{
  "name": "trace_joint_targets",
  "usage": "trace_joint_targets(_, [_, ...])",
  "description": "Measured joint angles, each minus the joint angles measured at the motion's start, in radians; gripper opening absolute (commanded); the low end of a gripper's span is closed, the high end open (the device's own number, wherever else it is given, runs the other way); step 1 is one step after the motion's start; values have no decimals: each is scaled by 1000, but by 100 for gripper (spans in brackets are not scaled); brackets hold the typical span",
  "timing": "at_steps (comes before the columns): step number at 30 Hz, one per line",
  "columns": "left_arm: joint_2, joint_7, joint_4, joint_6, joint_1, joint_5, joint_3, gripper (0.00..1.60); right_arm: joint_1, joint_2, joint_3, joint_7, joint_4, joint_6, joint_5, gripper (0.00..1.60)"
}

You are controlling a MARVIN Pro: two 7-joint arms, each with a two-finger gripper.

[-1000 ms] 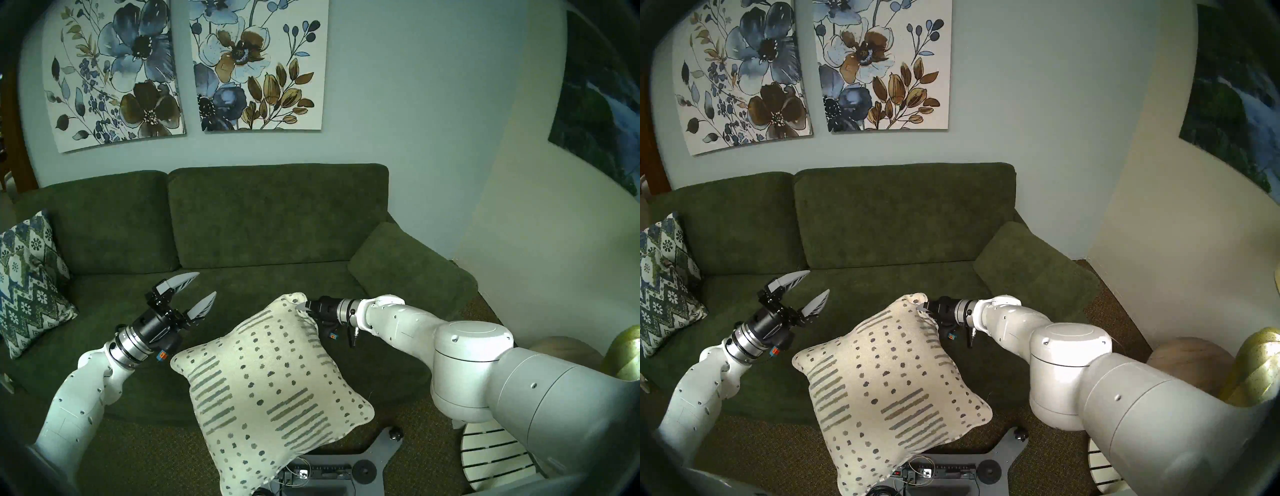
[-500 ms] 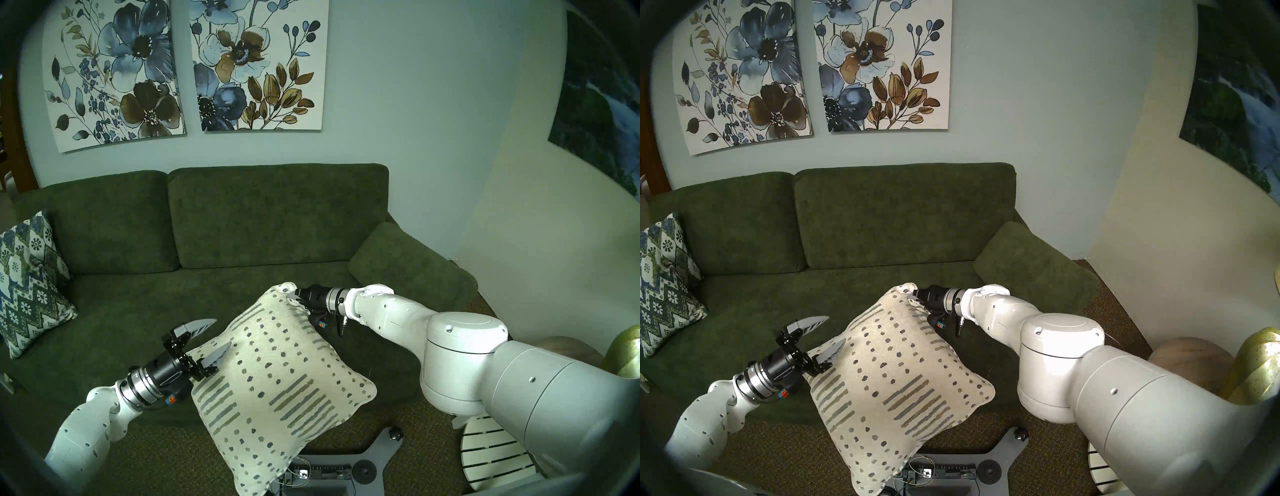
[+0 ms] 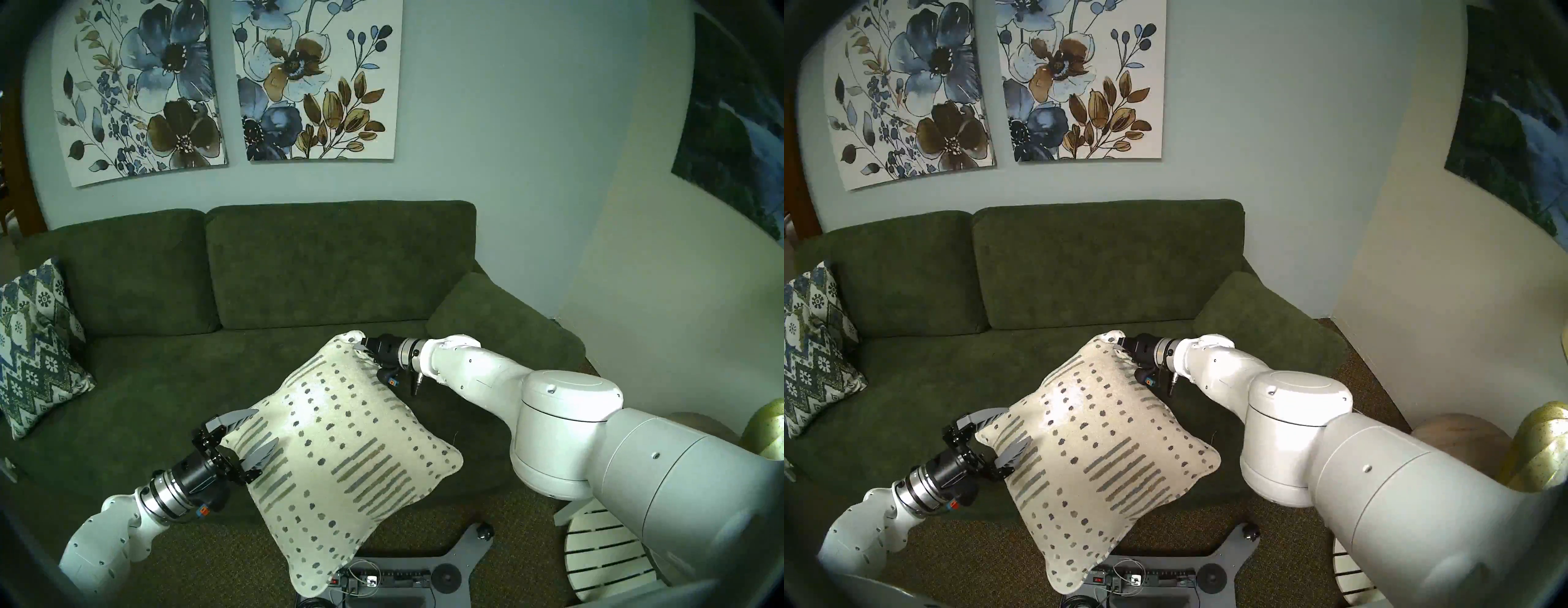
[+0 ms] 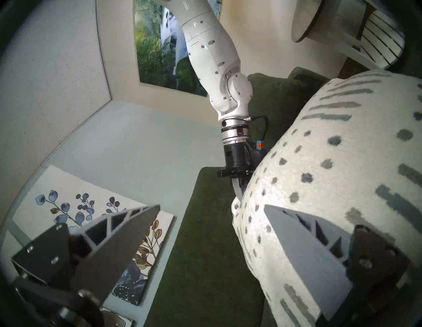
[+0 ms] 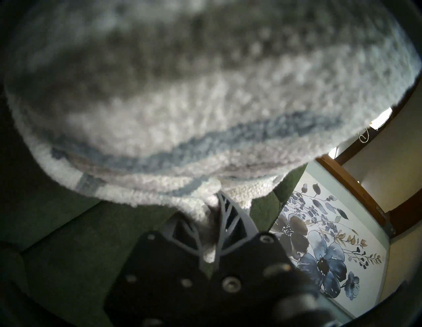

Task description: Fluff a cushion

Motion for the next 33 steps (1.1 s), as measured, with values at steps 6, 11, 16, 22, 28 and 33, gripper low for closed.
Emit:
trace_joint_targets(6, [0, 0, -24, 0, 32, -19, -21, 160, 21, 0, 28, 18, -5, 4, 1, 0])
trace_joint_targets(11, [0, 0, -38, 0, 54, -39, -39, 160, 39, -7, 52, 15, -22, 3, 4, 0])
trace_joint_targets(16, [-1, 0, -41, 0, 85, -68, -58, 160, 59, -19, 72, 3, -52, -12, 4, 0])
trace_joint_targets(22, [-10, 0, -16, 0, 117, -102, -68, 160, 84, -22, 90, -6, -75, -37, 0, 0])
trace_joint_targets(28, [-20, 0, 35, 0, 141, -136, -71, 160, 110, -13, 101, -10, -90, -69, -5, 0])
trace_joint_targets(33, [-29, 0, 85, 0, 151, -164, -70, 160, 131, -3, 105, -11, -97, -115, -12, 0])
